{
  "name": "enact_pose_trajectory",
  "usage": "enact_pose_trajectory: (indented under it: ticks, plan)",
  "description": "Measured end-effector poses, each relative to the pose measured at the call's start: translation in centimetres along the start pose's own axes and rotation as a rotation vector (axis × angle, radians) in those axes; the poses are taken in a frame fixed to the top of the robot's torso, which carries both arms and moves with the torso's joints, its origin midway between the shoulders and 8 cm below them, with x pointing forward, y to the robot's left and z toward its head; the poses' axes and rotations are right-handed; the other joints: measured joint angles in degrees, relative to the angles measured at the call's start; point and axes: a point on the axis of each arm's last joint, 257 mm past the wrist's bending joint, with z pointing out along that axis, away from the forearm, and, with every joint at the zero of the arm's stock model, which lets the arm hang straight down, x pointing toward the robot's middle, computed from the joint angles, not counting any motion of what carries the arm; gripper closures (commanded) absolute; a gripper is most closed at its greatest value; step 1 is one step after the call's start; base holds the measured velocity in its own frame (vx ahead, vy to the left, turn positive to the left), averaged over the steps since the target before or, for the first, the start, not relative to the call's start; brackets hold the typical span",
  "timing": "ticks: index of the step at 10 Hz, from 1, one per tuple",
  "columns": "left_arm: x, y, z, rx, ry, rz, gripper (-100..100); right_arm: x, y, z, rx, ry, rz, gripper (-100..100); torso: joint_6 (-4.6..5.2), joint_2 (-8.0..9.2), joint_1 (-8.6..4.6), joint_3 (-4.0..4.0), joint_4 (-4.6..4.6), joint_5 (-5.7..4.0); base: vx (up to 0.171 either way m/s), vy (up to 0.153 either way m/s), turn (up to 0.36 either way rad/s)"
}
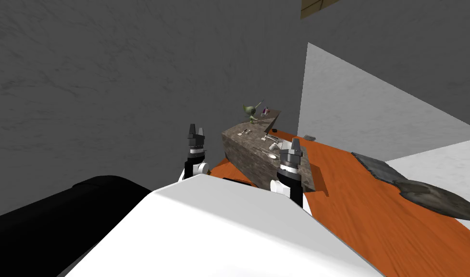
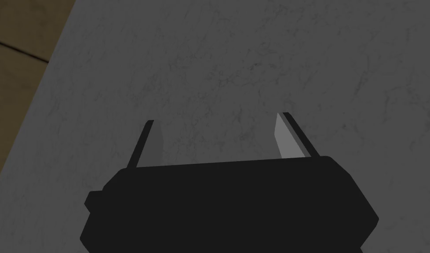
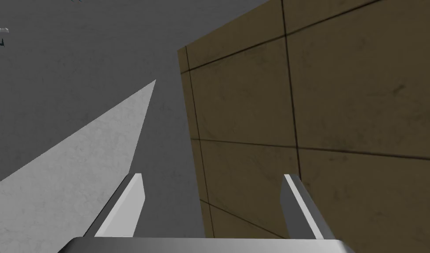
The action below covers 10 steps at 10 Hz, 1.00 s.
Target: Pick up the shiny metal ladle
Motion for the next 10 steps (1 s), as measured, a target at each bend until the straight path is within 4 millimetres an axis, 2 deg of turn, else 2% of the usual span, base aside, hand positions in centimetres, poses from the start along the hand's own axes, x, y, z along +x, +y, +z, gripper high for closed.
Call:
enact_pose_trajectory:
  ticks: [4, 10]
  plan:
    - [0.0, 0.0, 0.0, 0.0, 0.0, 0.0, 0, 2.3, 0.3, 0.4, -0.022, 0.112, 0.007, -100, -0.02, 0.28, 0.14, 0.16, 0.06, 0.03, -0.06, 0.029, 0.136]
    - [0.0, 0.0, 0.0, 0.0, 0.0, 0.0, 0, 5.8, 0.2, -0.1, -0.036, 0.275, 0.018, -100, 0.01, 0.18, 0.05, 0.1, 0.04, 0.01, -0.049, 0.028, 0.161]
